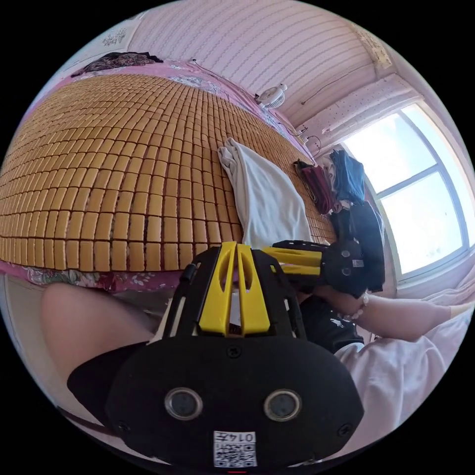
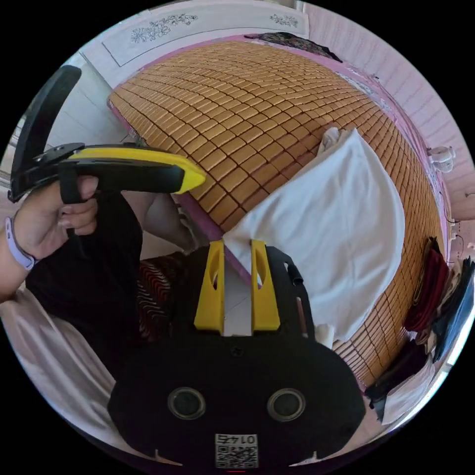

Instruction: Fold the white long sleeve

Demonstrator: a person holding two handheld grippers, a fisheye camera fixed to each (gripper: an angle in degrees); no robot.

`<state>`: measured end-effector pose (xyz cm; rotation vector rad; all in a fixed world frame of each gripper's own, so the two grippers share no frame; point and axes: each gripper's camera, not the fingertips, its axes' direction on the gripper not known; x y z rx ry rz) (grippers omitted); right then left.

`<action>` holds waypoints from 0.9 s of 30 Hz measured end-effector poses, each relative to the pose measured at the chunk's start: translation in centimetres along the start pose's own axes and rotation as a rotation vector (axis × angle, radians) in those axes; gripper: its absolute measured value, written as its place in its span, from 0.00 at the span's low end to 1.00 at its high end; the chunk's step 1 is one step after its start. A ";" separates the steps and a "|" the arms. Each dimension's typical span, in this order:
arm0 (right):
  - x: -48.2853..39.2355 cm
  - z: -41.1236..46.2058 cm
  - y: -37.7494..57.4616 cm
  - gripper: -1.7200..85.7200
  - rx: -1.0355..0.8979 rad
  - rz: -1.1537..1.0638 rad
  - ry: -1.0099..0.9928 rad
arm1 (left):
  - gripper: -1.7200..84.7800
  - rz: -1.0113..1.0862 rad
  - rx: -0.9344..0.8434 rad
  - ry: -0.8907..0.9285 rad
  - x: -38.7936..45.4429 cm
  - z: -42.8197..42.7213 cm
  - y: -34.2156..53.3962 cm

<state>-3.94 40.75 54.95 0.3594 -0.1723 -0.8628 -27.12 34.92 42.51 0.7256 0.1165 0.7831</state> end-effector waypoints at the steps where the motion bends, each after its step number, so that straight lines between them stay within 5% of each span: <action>1: 0.7 -0.3 -0.2 0.04 0.048 0.049 0.062 | 0.02 0.017 0.001 -0.010 -0.1 -0.5 0.0; 7: 9.1 -5.1 4.2 0.02 0.252 0.300 -0.334 | 0.10 0.195 0.005 -0.048 1.0 -0.4 0.1; 12: 15.5 -8.5 11.4 0.03 0.419 0.528 -0.397 | 0.12 0.288 -0.042 -0.028 2.9 1.9 -0.6; 19: 21.5 -9.8 18.9 0.04 0.531 0.853 -0.280 | 0.13 0.241 -0.045 -0.099 3.2 3.5 -2.8; 27: 22.8 -9.4 18.4 0.14 0.473 0.823 -0.160 | 0.08 0.207 -0.150 -0.160 3.6 5.9 -6.0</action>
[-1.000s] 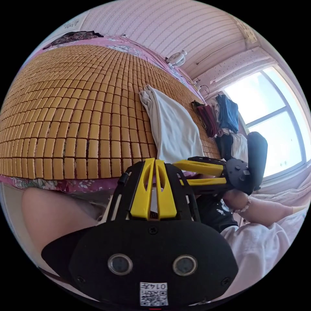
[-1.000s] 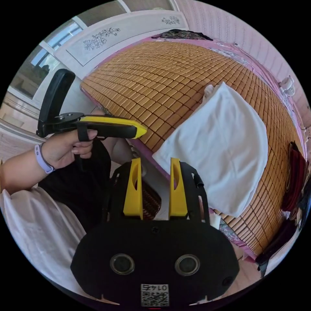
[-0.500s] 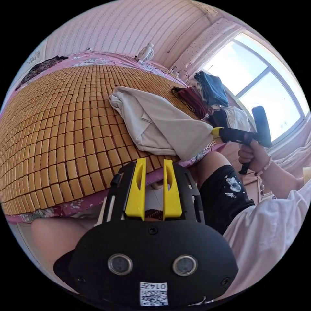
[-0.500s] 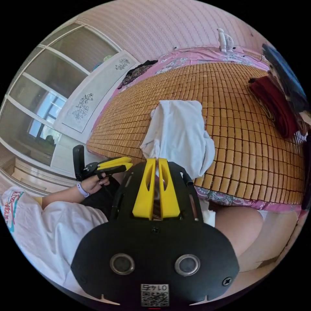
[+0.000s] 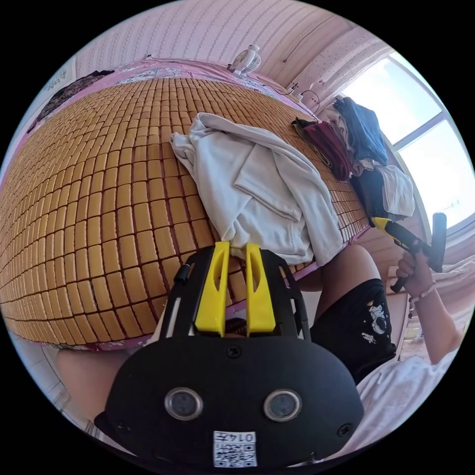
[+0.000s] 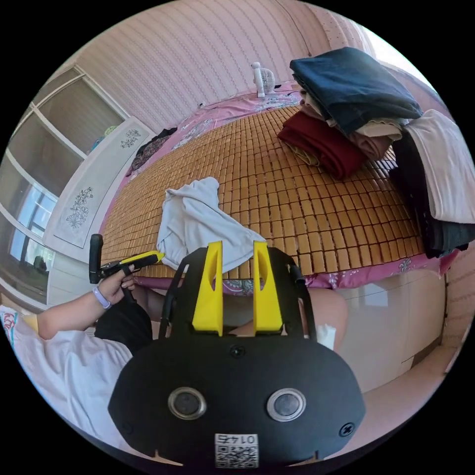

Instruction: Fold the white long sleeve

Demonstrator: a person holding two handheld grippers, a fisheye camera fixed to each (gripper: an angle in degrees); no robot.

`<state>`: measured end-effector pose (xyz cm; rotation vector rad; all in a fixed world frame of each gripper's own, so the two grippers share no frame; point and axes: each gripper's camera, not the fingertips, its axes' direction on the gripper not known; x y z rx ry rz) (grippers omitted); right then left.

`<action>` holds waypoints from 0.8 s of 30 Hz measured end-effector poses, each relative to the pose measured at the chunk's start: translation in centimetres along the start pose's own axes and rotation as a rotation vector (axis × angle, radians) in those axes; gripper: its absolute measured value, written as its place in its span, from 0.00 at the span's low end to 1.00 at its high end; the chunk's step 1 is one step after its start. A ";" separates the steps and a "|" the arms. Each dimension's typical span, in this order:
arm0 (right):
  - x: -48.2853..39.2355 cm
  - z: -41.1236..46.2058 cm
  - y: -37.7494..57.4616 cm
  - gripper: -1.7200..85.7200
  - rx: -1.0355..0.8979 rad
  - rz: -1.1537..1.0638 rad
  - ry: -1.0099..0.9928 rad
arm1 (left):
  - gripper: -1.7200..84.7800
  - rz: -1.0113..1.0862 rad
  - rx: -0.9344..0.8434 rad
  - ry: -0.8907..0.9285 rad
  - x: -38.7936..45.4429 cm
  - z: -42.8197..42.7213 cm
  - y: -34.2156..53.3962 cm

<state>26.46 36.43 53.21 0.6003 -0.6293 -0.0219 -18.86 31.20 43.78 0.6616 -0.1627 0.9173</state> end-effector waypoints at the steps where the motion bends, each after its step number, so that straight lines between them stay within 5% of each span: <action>1: -0.3 0.7 -0.5 0.15 -0.014 -0.037 0.036 | 0.07 0.003 -0.008 0.000 0.1 0.0 -0.2; 6: 0.0 4.8 -3.9 0.16 -0.110 -0.128 0.075 | 0.03 0.008 -0.019 -0.013 0.2 -1.2 -0.3; 10: -0.4 9.2 -5.9 0.07 -0.318 -0.287 0.201 | 0.01 0.021 0.036 -0.007 0.0 -4.0 -0.2; 14: -1.0 8.5 -6.5 0.04 -0.330 -0.378 0.155 | 0.01 0.039 0.129 0.000 -0.4 -8.1 -0.9; 18: -0.5 3.5 -8.9 0.03 -0.243 -0.366 -0.145 | 0.01 0.092 0.229 -0.010 -0.6 -13.2 -2.6; 24: -0.9 -8.8 -14.4 0.03 0.098 -0.369 -0.601 | 0.01 0.314 0.404 -0.291 1.4 -25.9 -13.2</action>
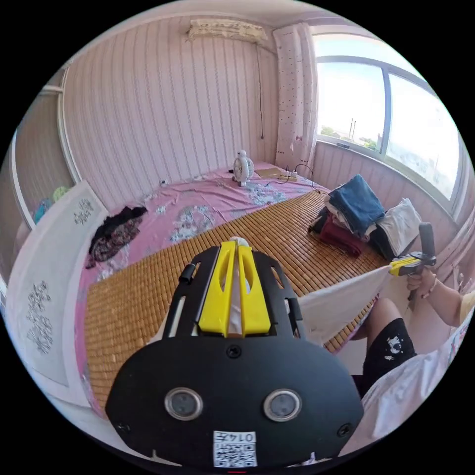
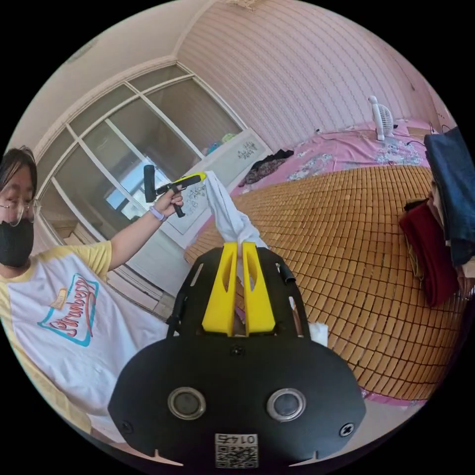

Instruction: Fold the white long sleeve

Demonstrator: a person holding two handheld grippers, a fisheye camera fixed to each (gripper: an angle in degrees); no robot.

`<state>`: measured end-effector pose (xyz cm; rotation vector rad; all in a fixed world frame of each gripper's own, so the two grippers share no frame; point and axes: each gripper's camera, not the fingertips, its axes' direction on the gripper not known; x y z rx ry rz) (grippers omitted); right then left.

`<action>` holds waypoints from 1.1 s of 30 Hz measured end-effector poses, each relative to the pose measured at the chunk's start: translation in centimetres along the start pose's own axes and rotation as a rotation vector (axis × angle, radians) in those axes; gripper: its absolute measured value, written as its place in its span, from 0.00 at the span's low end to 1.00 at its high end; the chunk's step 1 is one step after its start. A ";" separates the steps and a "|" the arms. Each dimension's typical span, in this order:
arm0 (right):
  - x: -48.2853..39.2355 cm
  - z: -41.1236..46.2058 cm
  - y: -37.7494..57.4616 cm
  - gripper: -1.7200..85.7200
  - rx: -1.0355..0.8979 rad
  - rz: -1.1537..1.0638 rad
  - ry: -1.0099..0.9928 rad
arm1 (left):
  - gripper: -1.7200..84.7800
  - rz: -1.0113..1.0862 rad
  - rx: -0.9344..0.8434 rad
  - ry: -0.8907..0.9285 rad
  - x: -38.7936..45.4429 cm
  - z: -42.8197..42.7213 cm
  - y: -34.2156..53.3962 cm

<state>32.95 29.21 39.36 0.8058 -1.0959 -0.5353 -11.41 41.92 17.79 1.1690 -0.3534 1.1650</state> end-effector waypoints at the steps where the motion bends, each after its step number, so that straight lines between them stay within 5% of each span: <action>1: -0.7 -1.5 -0.9 0.03 0.065 -0.009 -0.049 | 0.01 0.069 0.044 -0.064 -0.1 -1.2 -3.6; 5: -0.1 -3.9 -1.4 0.03 0.209 0.073 -0.100 | 0.05 0.205 0.235 -0.165 1.1 -2.9 -14.5; 9: 4.6 -3.2 1.2 0.03 0.254 0.358 -0.073 | 0.10 -0.043 0.190 0.015 0.0 1.8 -18.6; 13: 8.1 -0.6 5.5 0.03 0.060 0.521 0.160 | 0.10 -0.059 0.072 0.140 1.6 8.0 -13.4; 19: 10.3 2.0 8.8 0.03 -0.162 0.598 0.286 | 0.10 -0.073 -0.297 0.121 2.4 13.1 3.2; 23: 10.5 2.1 8.3 0.03 -0.147 0.607 0.292 | 0.11 -0.168 -0.450 -0.007 1.6 12.4 12.2; 33: 9.8 2.9 6.3 0.03 -0.129 0.601 0.349 | 0.05 -0.378 -0.603 0.076 0.3 15.3 14.1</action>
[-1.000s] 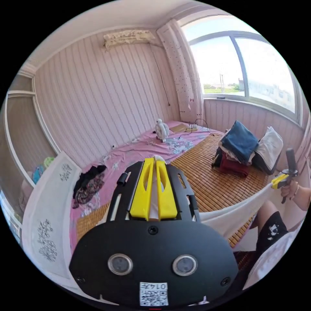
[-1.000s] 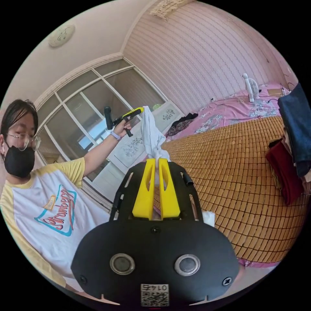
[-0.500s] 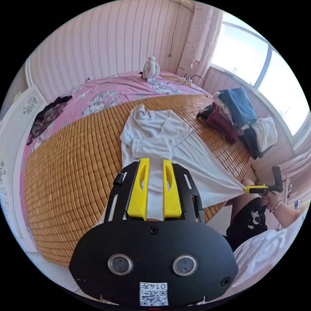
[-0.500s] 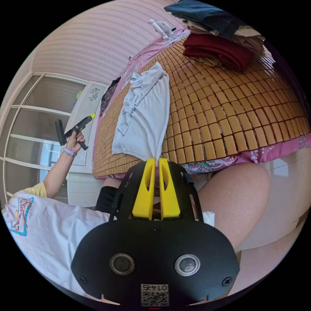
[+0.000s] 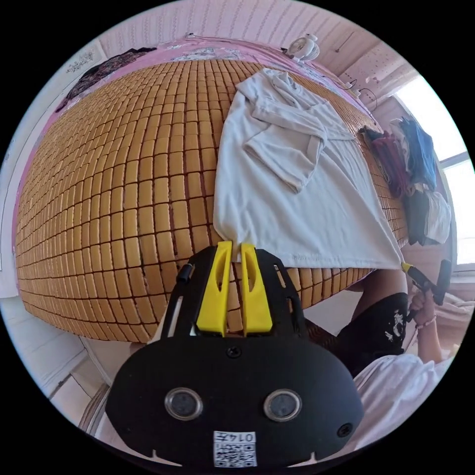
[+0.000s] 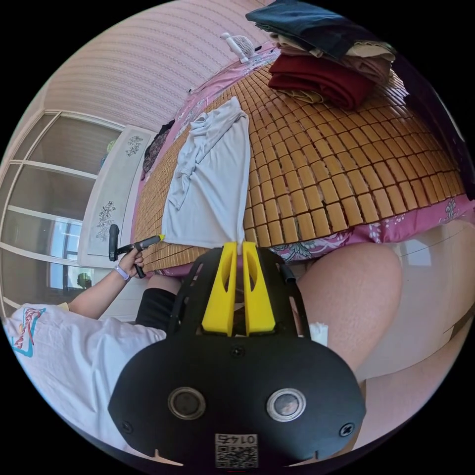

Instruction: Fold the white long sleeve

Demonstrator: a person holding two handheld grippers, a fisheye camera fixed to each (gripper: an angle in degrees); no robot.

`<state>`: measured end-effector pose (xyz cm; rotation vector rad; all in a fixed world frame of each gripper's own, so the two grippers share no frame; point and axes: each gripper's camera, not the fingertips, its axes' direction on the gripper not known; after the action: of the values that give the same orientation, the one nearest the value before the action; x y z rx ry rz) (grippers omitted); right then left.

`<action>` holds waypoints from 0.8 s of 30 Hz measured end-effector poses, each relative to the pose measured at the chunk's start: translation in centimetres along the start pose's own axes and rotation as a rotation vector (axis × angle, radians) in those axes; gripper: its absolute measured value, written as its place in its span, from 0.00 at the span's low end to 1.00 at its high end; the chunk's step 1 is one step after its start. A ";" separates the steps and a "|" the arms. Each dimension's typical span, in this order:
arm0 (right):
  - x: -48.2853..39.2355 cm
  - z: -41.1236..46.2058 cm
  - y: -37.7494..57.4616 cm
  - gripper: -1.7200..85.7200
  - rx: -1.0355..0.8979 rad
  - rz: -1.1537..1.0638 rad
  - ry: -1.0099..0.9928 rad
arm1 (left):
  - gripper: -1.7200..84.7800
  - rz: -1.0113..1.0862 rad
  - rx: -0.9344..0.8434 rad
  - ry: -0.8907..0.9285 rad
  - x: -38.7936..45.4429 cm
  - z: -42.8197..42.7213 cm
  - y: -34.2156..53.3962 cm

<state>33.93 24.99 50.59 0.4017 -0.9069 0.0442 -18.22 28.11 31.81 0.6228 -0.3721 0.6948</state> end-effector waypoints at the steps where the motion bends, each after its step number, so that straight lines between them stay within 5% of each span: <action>1: -0.2 -0.1 -0.1 0.03 0.010 0.004 0.010 | 0.03 0.015 -0.018 0.007 0.3 0.0 -0.1; 6: -1.2 -0.8 -0.5 0.04 0.023 -0.023 0.125 | 0.02 0.131 -0.015 -0.032 1.2 -2.0 2.0; 14: -2.1 1.1 -0.2 0.14 -0.148 -0.085 0.353 | 0.10 -0.006 0.025 0.130 -1.4 -4.0 9.0; 24: -1.8 3.2 -0.2 0.12 -0.281 -0.115 0.451 | 0.13 0.014 0.082 -0.007 -0.5 -4.7 10.6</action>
<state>30.41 23.92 50.94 0.1687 -0.4349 -0.0947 -25.35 37.26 32.25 0.7010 -0.3563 0.7241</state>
